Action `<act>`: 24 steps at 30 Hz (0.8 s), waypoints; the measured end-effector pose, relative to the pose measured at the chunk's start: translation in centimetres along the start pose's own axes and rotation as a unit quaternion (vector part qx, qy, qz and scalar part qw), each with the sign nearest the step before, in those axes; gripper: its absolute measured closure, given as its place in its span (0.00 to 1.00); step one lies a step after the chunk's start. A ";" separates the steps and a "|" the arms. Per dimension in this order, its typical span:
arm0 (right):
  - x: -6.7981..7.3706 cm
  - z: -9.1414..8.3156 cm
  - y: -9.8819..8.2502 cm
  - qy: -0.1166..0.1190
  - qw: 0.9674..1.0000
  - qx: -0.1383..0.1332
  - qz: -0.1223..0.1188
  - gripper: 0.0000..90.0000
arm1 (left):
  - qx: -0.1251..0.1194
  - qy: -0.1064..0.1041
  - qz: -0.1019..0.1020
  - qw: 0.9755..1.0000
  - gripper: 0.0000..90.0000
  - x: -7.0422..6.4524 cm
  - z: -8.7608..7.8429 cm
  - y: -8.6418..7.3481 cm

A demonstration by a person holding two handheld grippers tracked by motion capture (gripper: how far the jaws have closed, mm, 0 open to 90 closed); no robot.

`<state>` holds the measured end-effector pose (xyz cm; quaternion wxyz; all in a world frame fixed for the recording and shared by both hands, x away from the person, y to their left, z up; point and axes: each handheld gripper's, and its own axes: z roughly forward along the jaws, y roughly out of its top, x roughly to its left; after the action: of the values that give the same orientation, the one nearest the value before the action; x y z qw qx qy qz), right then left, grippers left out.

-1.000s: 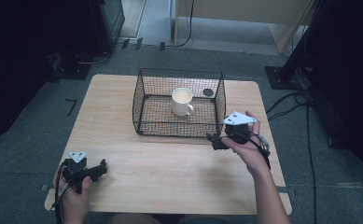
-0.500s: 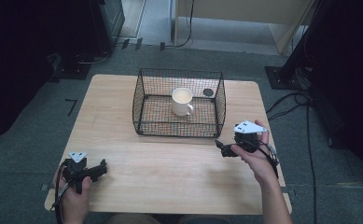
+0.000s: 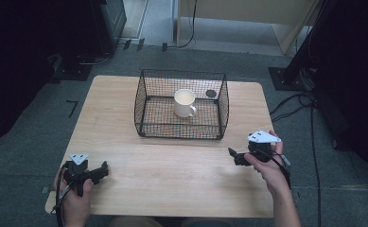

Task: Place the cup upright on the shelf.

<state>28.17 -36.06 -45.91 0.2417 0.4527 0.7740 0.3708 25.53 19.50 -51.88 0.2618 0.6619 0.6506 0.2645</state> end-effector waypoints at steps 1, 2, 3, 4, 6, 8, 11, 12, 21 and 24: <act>0.0 0.0 0.0 0.000 1.000 0.000 0.000 0.00 | 0.000 0.000 0.000 1.000 0.02 0.0 0.0 0.0; -0.1 0.0 -0.3 -0.002 1.000 0.000 0.001 0.00 | 0.000 0.000 0.000 1.000 0.02 0.0 0.0 0.0; -0.3 -0.1 -0.5 -0.003 1.000 0.002 0.003 0.00 | 0.000 0.000 0.000 1.000 0.02 0.0 0.0 0.0; -0.5 -0.2 -1.1 -0.006 1.000 0.005 0.007 0.00 | 0.000 0.000 0.000 1.000 0.02 0.0 0.0 0.0; -0.7 -0.3 -1.5 -0.009 1.000 0.008 0.011 0.00 | 0.001 0.000 0.001 1.000 0.02 0.0 0.0 0.0; -0.8 -0.3 -1.8 -0.011 1.000 0.009 0.013 0.00 | 0.000 0.000 0.000 1.000 0.02 0.0 0.0 0.0; -1.2 -0.6 -2.8 -0.018 1.000 0.015 0.019 0.00 | 0.001 0.000 0.001 1.000 0.02 0.0 0.0 0.0; -1.2 -0.6 -2.8 -0.018 1.000 0.015 0.019 0.00 | 0.001 0.000 0.001 1.000 0.02 0.0 0.0 0.0; -1.9 -1.0 -4.8 -0.029 0.999 0.025 0.034 0.00 | 0.000 0.000 0.000 1.000 0.02 0.0 0.0 0.0; -2.1 -1.1 -5.8 -0.035 0.998 0.032 0.044 0.00 | 0.001 0.000 0.001 1.000 0.02 0.0 0.0 0.0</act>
<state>25.36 -40.07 -49.76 0.2375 0.5064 0.7558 0.3405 25.52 19.51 -51.87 0.2613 0.6625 0.6504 0.2642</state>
